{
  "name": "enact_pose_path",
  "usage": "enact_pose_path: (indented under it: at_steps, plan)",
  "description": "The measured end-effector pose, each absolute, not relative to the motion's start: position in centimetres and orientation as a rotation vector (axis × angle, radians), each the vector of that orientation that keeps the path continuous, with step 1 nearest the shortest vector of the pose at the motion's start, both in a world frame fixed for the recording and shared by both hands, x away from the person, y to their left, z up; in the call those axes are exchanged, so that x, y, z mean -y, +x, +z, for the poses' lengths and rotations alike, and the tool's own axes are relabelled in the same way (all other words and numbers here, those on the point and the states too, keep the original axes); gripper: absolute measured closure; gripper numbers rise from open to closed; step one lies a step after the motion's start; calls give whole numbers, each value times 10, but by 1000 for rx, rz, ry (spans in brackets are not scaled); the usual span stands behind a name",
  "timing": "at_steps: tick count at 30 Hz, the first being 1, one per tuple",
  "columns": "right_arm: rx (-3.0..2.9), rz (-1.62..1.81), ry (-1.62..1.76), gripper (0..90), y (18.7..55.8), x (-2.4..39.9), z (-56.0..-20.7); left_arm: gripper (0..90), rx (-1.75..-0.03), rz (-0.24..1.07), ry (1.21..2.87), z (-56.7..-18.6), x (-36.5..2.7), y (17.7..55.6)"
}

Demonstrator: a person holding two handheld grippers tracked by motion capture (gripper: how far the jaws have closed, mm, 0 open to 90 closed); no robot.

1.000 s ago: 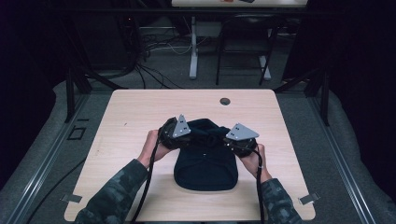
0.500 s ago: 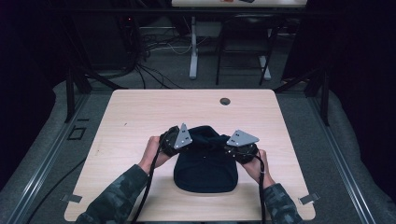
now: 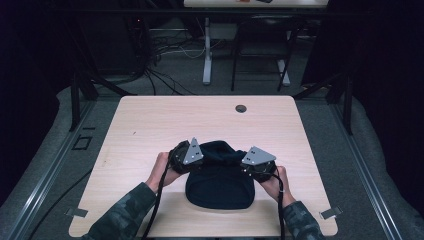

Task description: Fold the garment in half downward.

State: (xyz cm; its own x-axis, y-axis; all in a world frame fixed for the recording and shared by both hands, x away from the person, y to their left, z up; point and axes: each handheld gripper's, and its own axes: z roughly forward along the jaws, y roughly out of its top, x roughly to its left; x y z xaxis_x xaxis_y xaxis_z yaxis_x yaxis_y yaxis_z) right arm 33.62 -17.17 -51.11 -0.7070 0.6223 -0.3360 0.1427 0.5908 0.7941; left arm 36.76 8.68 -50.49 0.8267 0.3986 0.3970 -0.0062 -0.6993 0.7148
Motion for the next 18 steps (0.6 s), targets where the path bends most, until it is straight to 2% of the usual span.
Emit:
enact_pose_path:
  at_steps: [4, 5, 12, 18]
  plan:
    - [-2253, 1025, 634, 648, 336, 172, -512, 693, -252, 694, 2271, -508, -86, 363]
    - [-2280, 1037, 653, 610, 335, 174, -511, 700, -242, 684, 2276, -509, -86, 361]
    - [-2329, 1051, 676, 603, 333, 178, -509, 705, -238, 642, 2285, -512, -86, 358]
    - [-2375, 1057, 697, 554, 330, 182, -510, 705, -244, 605, 2292, -515, -87, 355]
